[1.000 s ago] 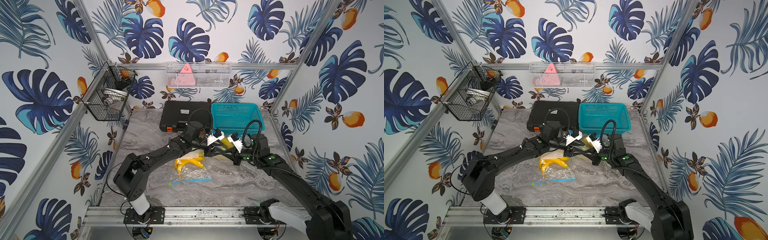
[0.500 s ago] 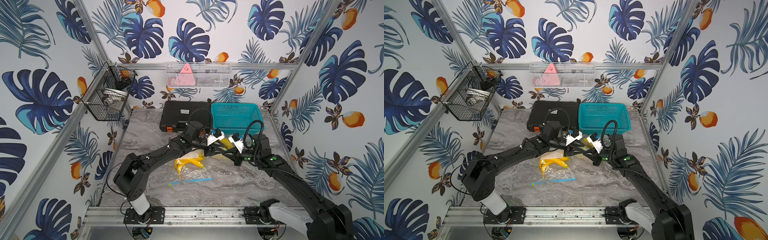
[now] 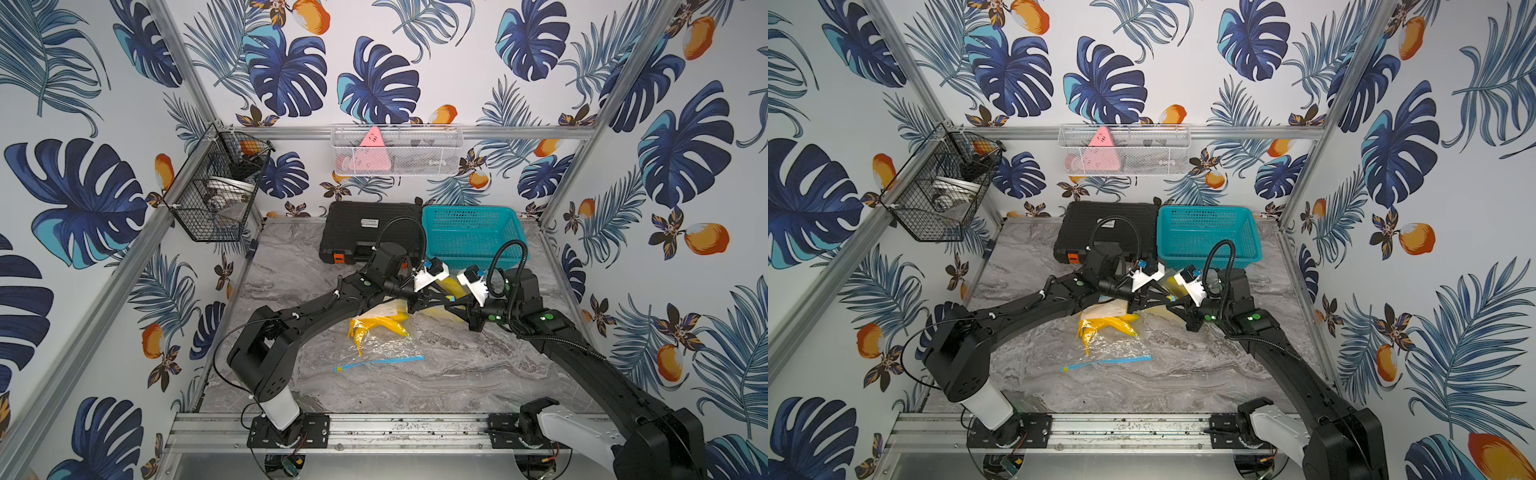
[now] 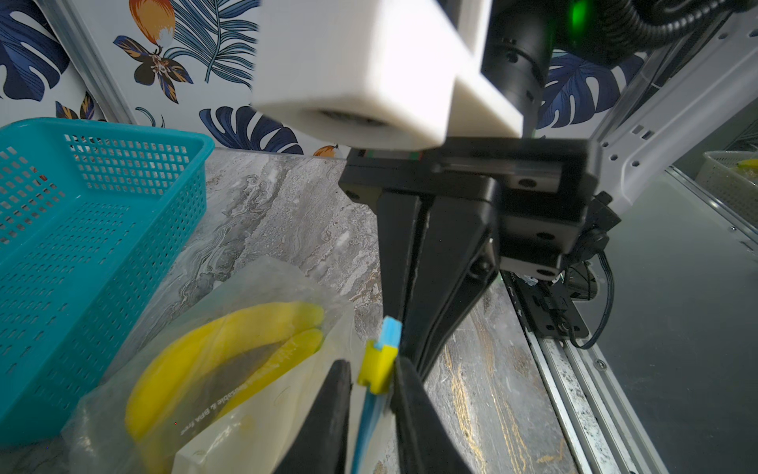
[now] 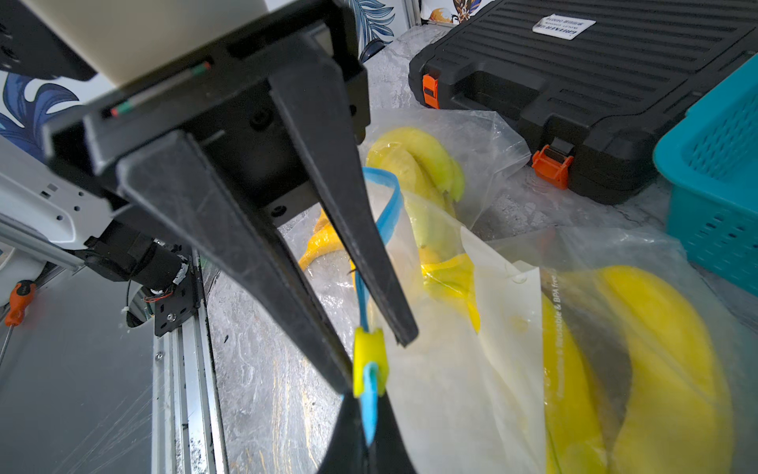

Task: Open the zip-top bag and take out the banana
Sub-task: Unzip the zipper on the zipper food storage bag.

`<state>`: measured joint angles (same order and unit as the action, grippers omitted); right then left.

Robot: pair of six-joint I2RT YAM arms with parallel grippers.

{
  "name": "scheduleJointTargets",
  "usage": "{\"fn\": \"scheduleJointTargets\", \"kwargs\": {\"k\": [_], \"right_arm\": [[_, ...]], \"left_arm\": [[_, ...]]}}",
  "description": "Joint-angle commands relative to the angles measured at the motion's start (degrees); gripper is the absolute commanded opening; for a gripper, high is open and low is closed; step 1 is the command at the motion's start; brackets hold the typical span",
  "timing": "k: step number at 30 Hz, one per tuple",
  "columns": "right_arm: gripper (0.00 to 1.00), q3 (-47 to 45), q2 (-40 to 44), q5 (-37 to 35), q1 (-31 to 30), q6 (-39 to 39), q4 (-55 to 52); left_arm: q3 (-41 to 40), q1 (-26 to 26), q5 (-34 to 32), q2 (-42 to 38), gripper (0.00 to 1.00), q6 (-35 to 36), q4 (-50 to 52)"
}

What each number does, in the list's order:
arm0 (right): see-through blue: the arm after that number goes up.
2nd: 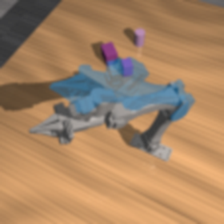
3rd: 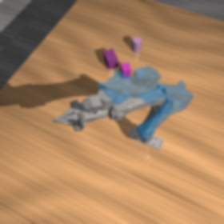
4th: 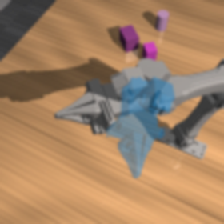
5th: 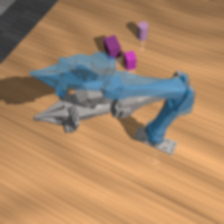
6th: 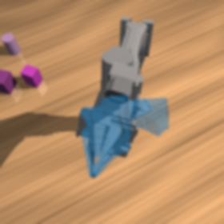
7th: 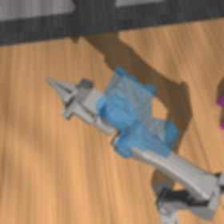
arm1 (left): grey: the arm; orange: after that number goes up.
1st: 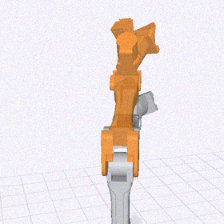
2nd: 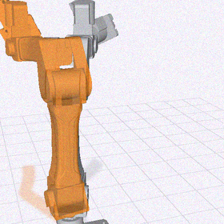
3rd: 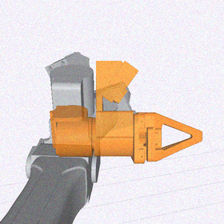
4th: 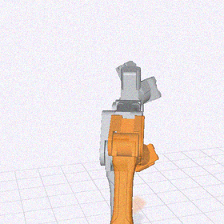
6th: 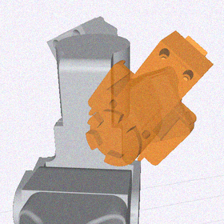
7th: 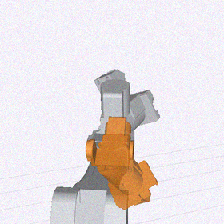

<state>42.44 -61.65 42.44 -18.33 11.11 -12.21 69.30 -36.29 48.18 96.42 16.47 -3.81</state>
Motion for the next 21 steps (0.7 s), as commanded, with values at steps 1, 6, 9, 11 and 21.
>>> {"fn": "scheduleJointTargets", "kwargs": {"k": [1,6,9,11,21], "right_arm": [[0.0,0.0,0.17,0.28,-0.04,0.51,0.85],[0.0,-0.07,-0.16,-0.45,-0.04,0.29,0.96],[0.0,-0.12,0.01,-0.95,-0.04,0.44,1.05],[0.0,0.02,-0.19,-0.63,-0.04,0.55,0.95],[0.0,0.21,0.17,-0.45,-0.04,0.42,0.95]], "left_arm": [[0.35,-0.01,0.86,0.09,0.22,-0.18,-0.62],[-0.24,0.0,0.87,-0.43,0.16,-1.13,-1.83],[-0.73,-0.02,0.71,-1.24,0.15,-1.08,-1.71],[-1.0,-0.02,0.92,-1.58,0.2,-1.61,-2.23],[-0.66,-0.05,2.25,-0.58,0.29,-4.51,-4.1]]}}
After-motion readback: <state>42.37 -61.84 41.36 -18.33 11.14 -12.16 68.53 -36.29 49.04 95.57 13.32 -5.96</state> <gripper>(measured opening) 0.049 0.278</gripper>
